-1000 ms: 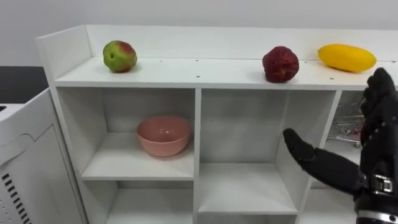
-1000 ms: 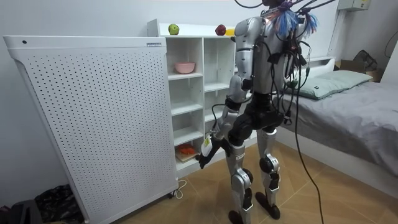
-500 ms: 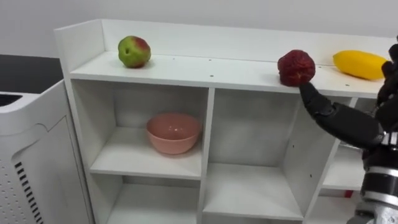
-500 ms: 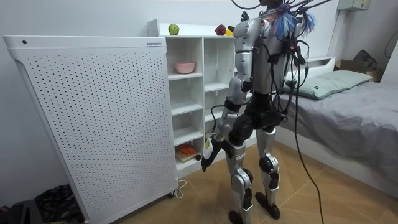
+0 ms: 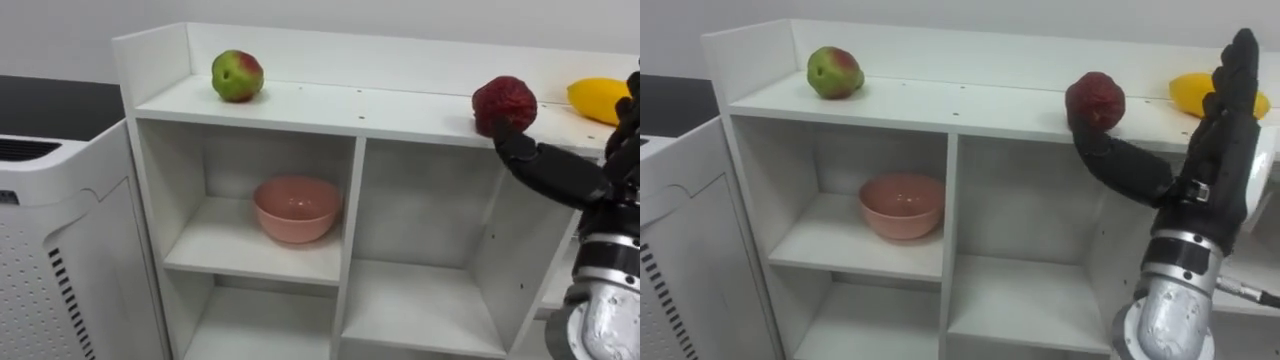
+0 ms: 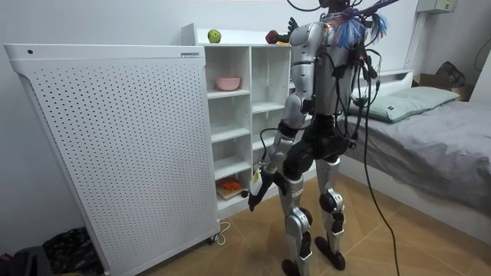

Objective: Arrange fruit in the closet

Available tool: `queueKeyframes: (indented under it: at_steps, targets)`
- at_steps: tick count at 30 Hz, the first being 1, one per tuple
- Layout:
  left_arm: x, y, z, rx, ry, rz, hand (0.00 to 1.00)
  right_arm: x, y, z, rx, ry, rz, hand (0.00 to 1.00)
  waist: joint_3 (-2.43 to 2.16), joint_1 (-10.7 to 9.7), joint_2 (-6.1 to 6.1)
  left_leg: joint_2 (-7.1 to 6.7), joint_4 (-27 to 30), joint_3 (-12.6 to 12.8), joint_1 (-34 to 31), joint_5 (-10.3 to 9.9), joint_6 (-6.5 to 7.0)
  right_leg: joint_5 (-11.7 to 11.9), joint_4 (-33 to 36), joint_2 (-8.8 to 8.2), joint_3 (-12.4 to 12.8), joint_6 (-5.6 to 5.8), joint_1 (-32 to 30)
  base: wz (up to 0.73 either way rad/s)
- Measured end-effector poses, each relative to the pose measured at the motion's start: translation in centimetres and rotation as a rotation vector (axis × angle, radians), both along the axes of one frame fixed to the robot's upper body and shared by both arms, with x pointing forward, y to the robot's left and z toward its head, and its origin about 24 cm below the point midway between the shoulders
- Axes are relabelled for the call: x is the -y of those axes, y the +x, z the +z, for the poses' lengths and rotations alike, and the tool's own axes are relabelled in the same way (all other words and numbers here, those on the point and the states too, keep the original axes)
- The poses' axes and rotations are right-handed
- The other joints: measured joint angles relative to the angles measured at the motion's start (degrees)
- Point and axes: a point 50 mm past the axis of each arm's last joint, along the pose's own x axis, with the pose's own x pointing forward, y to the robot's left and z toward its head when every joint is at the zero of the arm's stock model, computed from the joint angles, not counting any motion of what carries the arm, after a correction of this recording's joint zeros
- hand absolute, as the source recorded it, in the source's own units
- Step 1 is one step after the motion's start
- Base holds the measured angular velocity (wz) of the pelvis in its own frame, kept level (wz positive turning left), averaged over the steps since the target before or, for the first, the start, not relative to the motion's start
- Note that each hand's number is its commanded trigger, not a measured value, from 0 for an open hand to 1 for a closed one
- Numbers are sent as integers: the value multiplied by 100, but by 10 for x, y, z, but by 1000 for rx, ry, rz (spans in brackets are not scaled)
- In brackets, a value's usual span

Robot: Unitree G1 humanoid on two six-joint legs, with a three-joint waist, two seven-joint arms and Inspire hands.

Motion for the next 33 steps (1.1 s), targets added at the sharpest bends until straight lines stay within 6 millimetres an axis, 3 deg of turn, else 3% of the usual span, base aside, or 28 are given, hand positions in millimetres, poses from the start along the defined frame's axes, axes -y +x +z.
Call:
queueKeyframes:
  at_steps: [20,30,31,32,33]
  targets:
    - [-5,-4,1,-31,4,1,0,8,10,-7,-110,-66,18,0,11,116,-20,-10,-7,-136,-20,4,-5,0,-4,-6,-129,0,30,3]
    - [-8,-4,2,-34,25,2,0,20,14,-11,-175,-118,17,0,6,164,-126,4,-31,-118,75,4,-4,0,0,-2,-115,0,84,-1]
    - [-8,-4,2,-37,26,4,0,21,14,-12,-182,-118,14,18,14,177,-139,5,-31,-116,91,4,-4,0,-1,-2,-108,0,98,0]
    - [-8,-4,2,-39,28,5,0,22,14,-12,-184,-115,14,51,15,186,-143,6,-30,-115,93,4,-4,0,-1,-2,-106,0,101,0]
    - [-8,-4,2,-41,30,7,0,23,14,-13,-187,-109,15,65,17,199,-149,8,-25,-115,95,4,-5,0,-1,-3,-105,0,105,0]
